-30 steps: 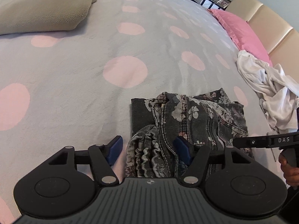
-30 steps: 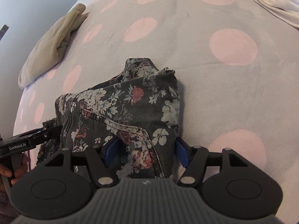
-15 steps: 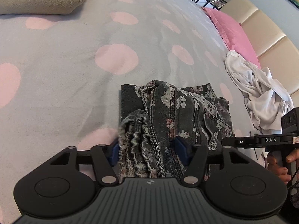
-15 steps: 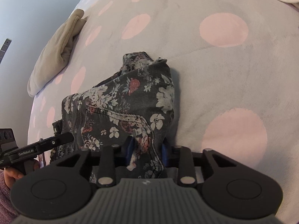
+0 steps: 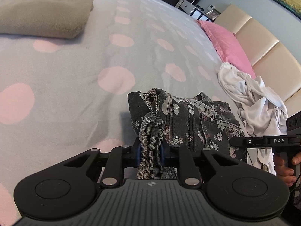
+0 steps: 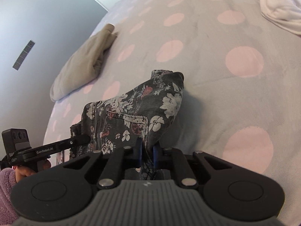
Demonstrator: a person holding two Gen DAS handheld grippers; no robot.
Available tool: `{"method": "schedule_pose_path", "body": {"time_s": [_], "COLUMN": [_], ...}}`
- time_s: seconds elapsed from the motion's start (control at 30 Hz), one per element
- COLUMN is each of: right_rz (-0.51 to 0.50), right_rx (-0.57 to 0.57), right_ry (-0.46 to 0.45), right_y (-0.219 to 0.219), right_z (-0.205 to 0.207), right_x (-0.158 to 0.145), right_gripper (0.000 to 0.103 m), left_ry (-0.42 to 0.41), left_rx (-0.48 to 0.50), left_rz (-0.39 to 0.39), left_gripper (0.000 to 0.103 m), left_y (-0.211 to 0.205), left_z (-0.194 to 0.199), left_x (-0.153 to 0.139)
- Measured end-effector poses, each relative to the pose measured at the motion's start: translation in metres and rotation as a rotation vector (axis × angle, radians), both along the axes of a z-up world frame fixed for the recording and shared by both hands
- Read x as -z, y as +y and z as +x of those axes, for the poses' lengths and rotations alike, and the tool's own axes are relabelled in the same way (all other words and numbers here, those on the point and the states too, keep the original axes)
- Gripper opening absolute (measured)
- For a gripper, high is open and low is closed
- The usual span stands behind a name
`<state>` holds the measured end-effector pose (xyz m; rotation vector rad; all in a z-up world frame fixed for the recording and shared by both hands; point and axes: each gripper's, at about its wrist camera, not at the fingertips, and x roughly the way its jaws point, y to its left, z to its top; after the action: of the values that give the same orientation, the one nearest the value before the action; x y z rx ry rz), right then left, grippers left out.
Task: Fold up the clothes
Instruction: 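Lift the folded trousers with both grippers and carry them onto the beige blanket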
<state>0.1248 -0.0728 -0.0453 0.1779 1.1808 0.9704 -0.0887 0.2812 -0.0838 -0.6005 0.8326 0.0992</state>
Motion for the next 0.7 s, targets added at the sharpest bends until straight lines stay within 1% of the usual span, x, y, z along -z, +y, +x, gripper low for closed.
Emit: {"method": "schedule_pose_path", "body": {"time_s": [0.2,0.37,0.43,0.5,0.7], "right_rz": [0.069,0.15,0.183,0.212,0.261], "right_rx": [-0.031,-0.066,-0.08,-0.09,-0.157], "right_ry": [-0.058,-0.077,-0.075,-0.067,-0.096], "right_y": [0.014,0.039,0.056,0.078,0.165], "right_z": [-0.017,-0.026,-0.027,-0.026,-0.02], "right_x": [-0.035,-0.069,-0.083,-0.095,-0.134], "right_gripper": [0.011,0.011,0.011,0.011,0.011], "left_ry": [-0.066,-0.101,-0.112,-0.12,-0.141], "left_rx": [-0.051,-0.09,-0.103,-0.128,-0.216], "left_rz": [0.036,0.071,0.097,0.107,0.125], "left_gripper": [0.015,0.015,0.015,0.015,0.015], "left_y": [0.009,0.036,0.05,0.069,0.135], "left_z": [-0.018,-0.036,-0.042,-0.045,-0.052], "left_x": [-0.039,-0.084,-0.103,-0.121,-0.169]}}
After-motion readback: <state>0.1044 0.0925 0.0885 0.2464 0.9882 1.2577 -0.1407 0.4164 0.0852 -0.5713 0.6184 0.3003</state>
